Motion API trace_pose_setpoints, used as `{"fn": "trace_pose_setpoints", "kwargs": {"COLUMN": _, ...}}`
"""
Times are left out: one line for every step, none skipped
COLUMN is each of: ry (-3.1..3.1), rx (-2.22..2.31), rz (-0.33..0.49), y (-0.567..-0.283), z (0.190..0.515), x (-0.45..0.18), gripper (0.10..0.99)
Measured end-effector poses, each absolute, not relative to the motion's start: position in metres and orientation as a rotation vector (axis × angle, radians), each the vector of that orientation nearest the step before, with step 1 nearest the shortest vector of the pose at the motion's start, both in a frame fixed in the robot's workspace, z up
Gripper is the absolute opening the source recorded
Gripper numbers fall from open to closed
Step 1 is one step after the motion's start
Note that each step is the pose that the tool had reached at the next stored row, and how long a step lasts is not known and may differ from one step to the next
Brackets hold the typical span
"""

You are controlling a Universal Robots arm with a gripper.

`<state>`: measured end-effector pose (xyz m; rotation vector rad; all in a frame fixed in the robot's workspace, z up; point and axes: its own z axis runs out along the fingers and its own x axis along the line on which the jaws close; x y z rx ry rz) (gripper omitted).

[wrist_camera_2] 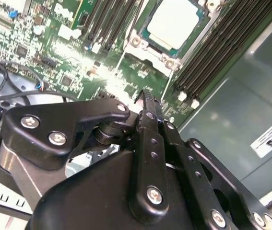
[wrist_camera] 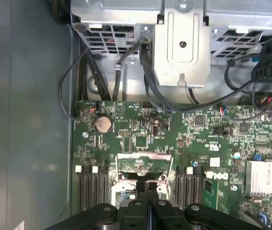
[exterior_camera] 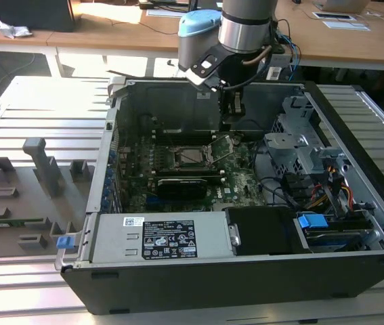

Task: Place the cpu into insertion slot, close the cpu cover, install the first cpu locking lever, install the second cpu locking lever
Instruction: 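Close the cpu cover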

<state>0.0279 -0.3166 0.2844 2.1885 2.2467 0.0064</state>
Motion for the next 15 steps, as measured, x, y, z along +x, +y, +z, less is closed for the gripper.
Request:
{"fn": "trace_pose_setpoints", "kwargs": {"ry": 2.247, "rx": 2.188, "rz": 0.006, "y": -0.317, "z": 0.284, "x": 0.03, "gripper": 0.106}}
{"fn": "trace_pose_setpoints", "kwargs": {"ry": 2.247, "rx": 2.188, "rz": 0.006, "y": -0.317, "z": 0.284, "x": 0.034, "gripper": 0.106}}
{"fn": "trace_pose_setpoints", "kwargs": {"ry": 2.247, "rx": 2.189, "rz": 0.006, "y": -0.316, "z": 0.284, "x": 0.038, "gripper": 0.106}}
{"fn": "trace_pose_setpoints", "kwargs": {"ry": 2.247, "rx": 2.189, "rz": 0.005, "y": -0.316, "z": 0.283, "x": 0.04, "gripper": 0.106}}
{"fn": "trace_pose_setpoints", "kwargs": {"ry": 2.247, "rx": 2.188, "rz": 0.005, "y": -0.317, "z": 0.281, "x": 0.04, "gripper": 0.106}}
{"fn": "trace_pose_setpoints", "kwargs": {"ry": 2.247, "rx": 2.189, "rz": 0.005, "y": -0.316, "z": 0.279, "x": 0.041, "gripper": 0.106}}
{"fn": "trace_pose_setpoints", "kwargs": {"ry": 2.247, "rx": 2.189, "rz": 0.005, "y": -0.316, "z": 0.276, "x": 0.043, "gripper": 0.106}}
{"fn": "trace_pose_setpoints", "kwargs": {"ry": 2.247, "rx": 2.189, "rz": 0.005, "y": -0.316, "z": 0.274, "x": 0.045, "gripper": 0.106}}
{"fn": "trace_pose_setpoints", "kwargs": {"ry": 2.247, "rx": 2.189, "rz": 0.005, "y": -0.316, "z": 0.273, "x": 0.048, "gripper": 0.106}}
{"fn": "trace_pose_setpoints", "kwargs": {"ry": 2.247, "rx": 2.189, "rz": 0.005, "y": -0.316, "z": 0.271, "x": 0.053, "gripper": 0.106}}
{"fn": "trace_pose_setpoints", "kwargs": {"ry": 2.247, "rx": 2.189, "rz": 0.005, "y": -0.316, "z": 0.269, "x": 0.055, "gripper": 0.106}}
{"fn": "trace_pose_setpoints", "kwargs": {"ry": 2.247, "rx": 2.189, "rz": 0.004, "y": -0.316, "z": 0.267, "x": 0.057, "gripper": 0.106}}
{"fn": "trace_pose_setpoints", "kwargs": {"ry": 2.247, "rx": 2.189, "rz": 0.004, "y": -0.316, "z": 0.264, "x": 0.06, "gripper": 0.106}}
{"fn": "trace_pose_setpoints", "kwargs": {"ry": 2.247, "rx": 2.189, "rz": 0.003, "y": -0.316, "z": 0.262, "x": 0.065, "gripper": 0.106}}
{"fn": "trace_pose_setpoints", "kwargs": {"ry": 2.247, "rx": 2.189, "rz": 0.003, "y": -0.315, "z": 0.26, "x": 0.067, "gripper": 0.106}}
